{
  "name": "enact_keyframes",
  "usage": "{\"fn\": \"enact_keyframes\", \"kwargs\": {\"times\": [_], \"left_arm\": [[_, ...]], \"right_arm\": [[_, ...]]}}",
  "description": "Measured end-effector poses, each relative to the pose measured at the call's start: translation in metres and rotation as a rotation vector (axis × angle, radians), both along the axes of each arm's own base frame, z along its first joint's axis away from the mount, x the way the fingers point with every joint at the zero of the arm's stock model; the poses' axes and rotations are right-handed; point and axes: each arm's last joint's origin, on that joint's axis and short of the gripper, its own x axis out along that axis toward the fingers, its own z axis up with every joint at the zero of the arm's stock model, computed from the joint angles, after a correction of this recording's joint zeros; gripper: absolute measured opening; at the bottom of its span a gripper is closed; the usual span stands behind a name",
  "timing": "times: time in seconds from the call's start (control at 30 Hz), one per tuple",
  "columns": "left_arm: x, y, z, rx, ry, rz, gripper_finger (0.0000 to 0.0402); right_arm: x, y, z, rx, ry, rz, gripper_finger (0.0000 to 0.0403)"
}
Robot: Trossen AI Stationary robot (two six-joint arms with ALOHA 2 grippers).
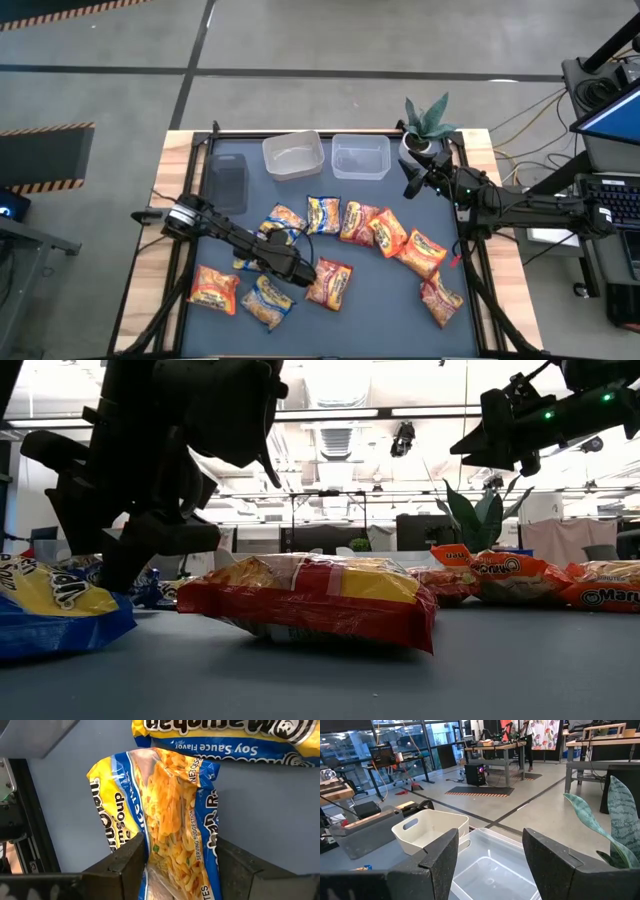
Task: Sort Maruchan noodles
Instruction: Put the blue noodle pack into the gray bin
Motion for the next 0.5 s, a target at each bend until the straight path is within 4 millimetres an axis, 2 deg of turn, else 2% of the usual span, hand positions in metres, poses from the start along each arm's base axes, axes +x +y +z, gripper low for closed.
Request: {"fn": "enact_keyframes", "kwargs": {"times": [0.33,0.5], "left_arm": [[-0.0032,-0.0003,0.0028,0.018,0.027,-0.017,0.0137],[-0.0037,-0.0001,0.0030,0.019,0.032,-0.016,0.0133]], "right_arm": [[0.0000,0.0000,0.0000,-0.001,0.001,0.000,0.0210],[0.0000,0.0000,0.0000,-0.003,0.002,0.000,0.0210]]}}
